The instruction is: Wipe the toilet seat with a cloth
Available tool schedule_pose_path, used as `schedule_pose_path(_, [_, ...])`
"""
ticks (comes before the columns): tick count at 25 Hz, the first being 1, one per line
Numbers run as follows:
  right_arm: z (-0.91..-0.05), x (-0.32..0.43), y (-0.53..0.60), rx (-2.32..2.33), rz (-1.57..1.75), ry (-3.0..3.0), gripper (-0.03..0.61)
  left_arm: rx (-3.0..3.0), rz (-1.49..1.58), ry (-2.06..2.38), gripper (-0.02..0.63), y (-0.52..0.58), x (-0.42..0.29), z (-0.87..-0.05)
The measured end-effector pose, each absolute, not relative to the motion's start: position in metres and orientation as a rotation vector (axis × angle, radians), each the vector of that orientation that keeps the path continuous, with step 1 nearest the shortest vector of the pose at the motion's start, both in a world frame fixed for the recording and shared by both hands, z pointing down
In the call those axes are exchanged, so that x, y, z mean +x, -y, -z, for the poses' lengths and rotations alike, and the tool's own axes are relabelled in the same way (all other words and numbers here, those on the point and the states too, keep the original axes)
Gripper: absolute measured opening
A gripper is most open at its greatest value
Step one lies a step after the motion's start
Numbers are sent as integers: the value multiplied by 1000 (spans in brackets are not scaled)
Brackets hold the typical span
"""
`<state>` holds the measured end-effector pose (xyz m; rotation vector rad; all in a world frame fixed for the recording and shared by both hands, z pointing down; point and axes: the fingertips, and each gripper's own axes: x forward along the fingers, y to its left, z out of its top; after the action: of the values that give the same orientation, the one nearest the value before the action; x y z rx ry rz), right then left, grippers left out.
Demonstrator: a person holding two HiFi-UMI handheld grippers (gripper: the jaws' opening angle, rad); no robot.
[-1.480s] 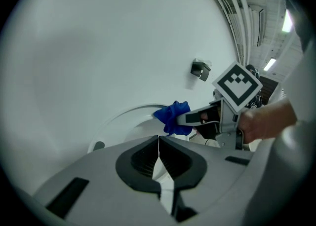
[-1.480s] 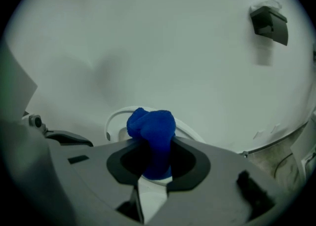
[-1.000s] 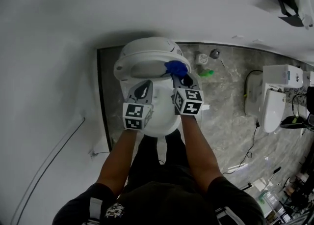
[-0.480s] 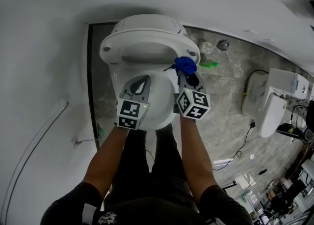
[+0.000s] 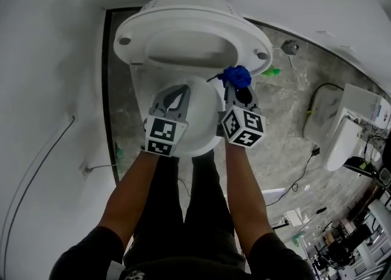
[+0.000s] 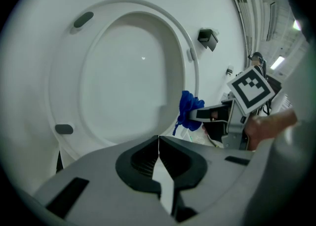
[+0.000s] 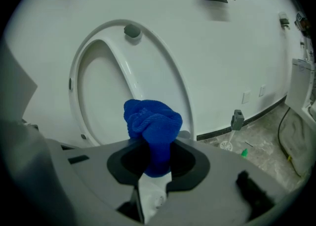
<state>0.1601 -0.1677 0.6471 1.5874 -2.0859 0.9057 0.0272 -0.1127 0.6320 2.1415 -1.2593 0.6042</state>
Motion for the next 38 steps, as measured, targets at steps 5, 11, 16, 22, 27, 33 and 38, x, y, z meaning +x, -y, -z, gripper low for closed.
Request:
schedule_pose_path(5, [-671, 153, 157, 1526, -955, 2033, 91, 2106, -619, 1274, 12, 105, 17, -640])
schedule_pose_path(11, [-713, 146, 155, 1455, -950, 1960, 91, 2079, -638, 1281, 12, 96, 4, -654])
schedule_pose_path(16, [-742, 125, 151, 1345, -846, 1933, 91, 2054, -637, 1297, 12, 89, -13, -660])
schedule_pose_path(22, [-756, 99, 146, 1304, -790, 1901, 91, 2009, -624, 1332, 12, 84, -46, -665])
schedule_pose_path(27, [-760, 73, 140, 1230, -693, 1903, 91, 1965, -597, 1383, 12, 82, -82, -666])
schedule_pose_path(33, [-763, 1, 125, 1107, -681, 1956, 91, 1945, -587, 1425, 12, 78, -118, -660])
schedule_pose_path(38, [-748, -46, 129, 1108, -657, 1992, 91, 1931, -573, 1447, 12, 76, -142, -656])
